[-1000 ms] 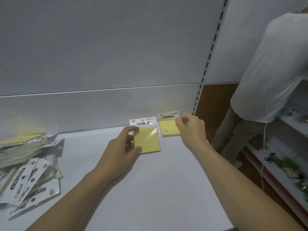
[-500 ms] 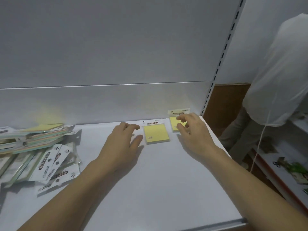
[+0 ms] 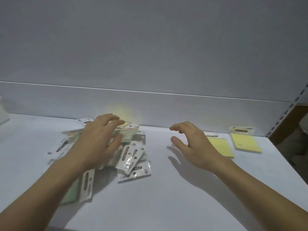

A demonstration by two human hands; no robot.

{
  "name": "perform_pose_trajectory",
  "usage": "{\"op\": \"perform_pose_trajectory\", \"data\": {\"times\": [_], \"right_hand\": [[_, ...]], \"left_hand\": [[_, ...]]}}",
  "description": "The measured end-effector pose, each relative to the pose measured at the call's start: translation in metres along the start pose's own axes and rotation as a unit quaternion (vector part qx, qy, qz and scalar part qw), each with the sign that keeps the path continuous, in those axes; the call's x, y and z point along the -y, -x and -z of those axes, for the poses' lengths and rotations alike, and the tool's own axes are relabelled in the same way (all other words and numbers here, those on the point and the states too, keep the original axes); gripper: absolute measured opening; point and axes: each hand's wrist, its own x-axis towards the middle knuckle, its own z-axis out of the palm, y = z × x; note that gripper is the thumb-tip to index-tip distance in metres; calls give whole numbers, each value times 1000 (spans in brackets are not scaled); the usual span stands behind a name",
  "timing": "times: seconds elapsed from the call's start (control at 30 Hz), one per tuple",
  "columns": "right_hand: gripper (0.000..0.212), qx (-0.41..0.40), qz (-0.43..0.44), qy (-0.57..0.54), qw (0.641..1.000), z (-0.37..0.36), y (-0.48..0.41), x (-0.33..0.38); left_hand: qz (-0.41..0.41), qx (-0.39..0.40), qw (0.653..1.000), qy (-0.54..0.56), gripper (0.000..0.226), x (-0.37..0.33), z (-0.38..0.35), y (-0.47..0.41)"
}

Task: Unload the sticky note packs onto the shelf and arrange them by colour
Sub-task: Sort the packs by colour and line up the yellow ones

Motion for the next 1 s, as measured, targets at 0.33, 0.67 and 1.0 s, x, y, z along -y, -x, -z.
{"op": "perform_pose_trajectory", "data": {"times": [0.33, 0.67, 1.0], "right_hand": [[25, 32, -16, -79, 996, -70, -82, 73], [54, 168, -153, 15, 974, -126, -159, 108], [31, 42, -144, 5, 989, -143, -145, 112]], "left_hand": [[64, 15, 996, 61, 47, 107, 9, 32], [89, 17, 982, 164, 28, 154, 8, 3], [94, 95, 970, 201, 47, 178, -23, -51]]}}
